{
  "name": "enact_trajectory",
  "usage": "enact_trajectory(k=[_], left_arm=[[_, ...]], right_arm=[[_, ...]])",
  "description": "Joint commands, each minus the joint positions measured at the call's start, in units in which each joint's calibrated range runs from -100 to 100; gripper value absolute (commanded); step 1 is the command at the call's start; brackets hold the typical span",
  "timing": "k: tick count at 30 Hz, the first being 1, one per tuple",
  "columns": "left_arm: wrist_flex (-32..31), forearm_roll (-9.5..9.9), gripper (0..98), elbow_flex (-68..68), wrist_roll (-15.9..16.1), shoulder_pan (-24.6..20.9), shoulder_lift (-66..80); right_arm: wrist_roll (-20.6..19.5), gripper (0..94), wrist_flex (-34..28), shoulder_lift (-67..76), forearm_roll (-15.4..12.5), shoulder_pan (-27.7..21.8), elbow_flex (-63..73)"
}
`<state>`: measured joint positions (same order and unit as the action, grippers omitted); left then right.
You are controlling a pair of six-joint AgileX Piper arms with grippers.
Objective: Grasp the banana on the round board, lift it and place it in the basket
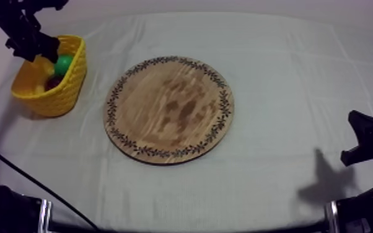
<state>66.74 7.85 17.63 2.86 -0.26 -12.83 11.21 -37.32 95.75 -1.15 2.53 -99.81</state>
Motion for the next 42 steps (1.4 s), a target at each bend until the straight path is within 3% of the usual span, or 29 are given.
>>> enact_trajectory(k=[1,10,18,26,32,42], left_arm=[[-0.01,-0.08,71.7,-0.08,-0.13,0.04,0.49],[-1.44,-1.3,64.2,-0.39,0.4,-1.34,9.03],[-5.93,-2.21,38.9,6.48,1.84,-2.31,24.9],[-10.04,-3.86,6.2,14.35,2.15,-2.48,41.49],[-13.15,-4.95,0.8,21.04,0.97,-3.05,55.54],[-20.2,-4.51,0.0,40.87,-0.99,-3.35,78.39]], right_arm=[[0.0,0.3,0.07,0.0,0.0,0.0,0.03],[0.0,0.3,0.07,0.0,0.0,0.0,0.03],[0.0,0.3,0.07,0.0,0.0,0.0,0.03],[0.0,0.3,0.07,0.0,0.0,0.0,0.03],[0.0,0.3,0.07,0.0,0.0,0.0,0.03],[0.0,0.3,0.07,0.0,0.0,0.0,0.03]])
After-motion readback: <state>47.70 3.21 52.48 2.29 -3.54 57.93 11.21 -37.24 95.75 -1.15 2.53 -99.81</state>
